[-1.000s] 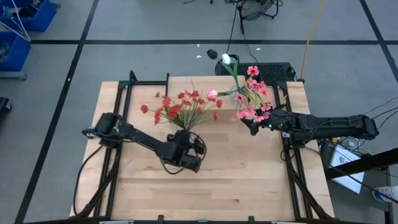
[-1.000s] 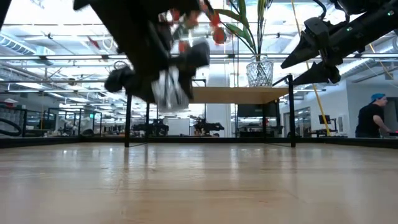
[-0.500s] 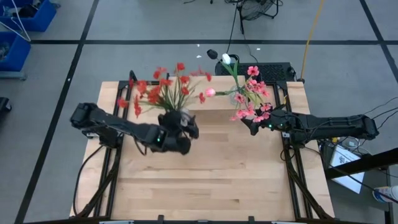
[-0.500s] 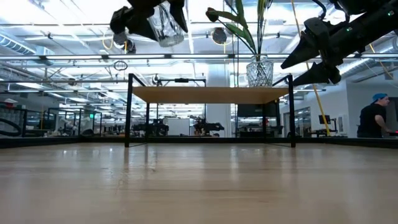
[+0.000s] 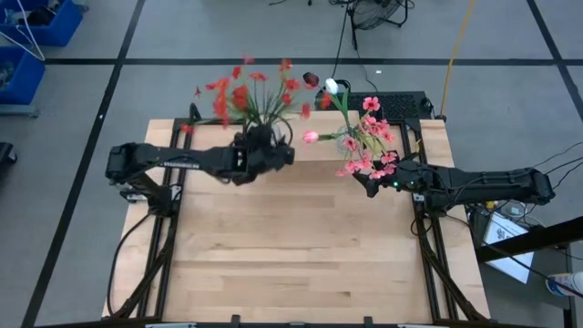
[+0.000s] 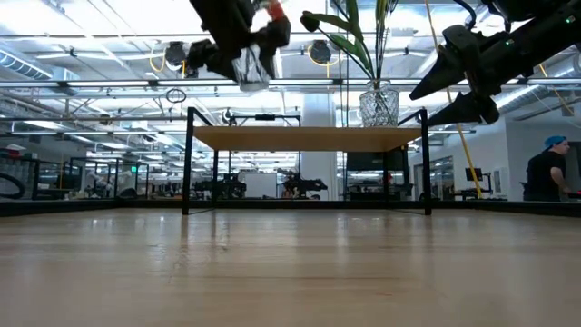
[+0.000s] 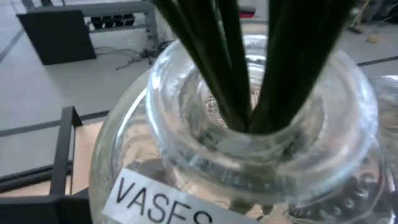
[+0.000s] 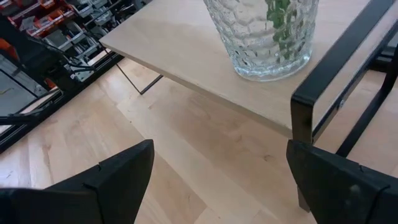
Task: Pick and place flowers into a vace then onto a shelf
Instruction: Put the transparent vase on the shelf
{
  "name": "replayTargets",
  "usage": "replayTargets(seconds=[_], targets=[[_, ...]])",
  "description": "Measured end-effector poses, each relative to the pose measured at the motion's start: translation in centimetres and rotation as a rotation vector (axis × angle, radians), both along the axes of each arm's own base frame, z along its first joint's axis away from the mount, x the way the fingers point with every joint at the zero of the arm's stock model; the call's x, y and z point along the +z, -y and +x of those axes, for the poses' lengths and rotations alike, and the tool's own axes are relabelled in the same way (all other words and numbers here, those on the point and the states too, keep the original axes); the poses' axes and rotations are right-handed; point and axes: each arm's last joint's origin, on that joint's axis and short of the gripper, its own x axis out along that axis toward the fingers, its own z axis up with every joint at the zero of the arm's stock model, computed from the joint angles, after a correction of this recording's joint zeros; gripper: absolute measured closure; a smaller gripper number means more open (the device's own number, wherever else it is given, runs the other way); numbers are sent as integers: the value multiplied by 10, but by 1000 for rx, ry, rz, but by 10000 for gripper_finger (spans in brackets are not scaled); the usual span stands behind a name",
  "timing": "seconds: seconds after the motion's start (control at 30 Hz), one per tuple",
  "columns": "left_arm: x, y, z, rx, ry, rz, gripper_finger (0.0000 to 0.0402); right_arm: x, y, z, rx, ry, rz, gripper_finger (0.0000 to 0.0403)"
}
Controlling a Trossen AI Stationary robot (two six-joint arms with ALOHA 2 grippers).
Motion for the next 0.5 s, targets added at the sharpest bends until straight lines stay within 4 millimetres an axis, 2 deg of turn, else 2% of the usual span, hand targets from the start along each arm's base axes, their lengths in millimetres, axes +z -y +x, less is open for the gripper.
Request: replayTargets(seconds=[0.17,0.37,0.5], targets=[[-10,-28,4,13,-75,-10,115,0,0,0,-15,13,27,46],[-27,-46,12,9,-95,-55,115,0,0,0,-18,15,30,46],[-37,-50,22,-1,-90,-58,115,0,0,0,-23,20,39,46]])
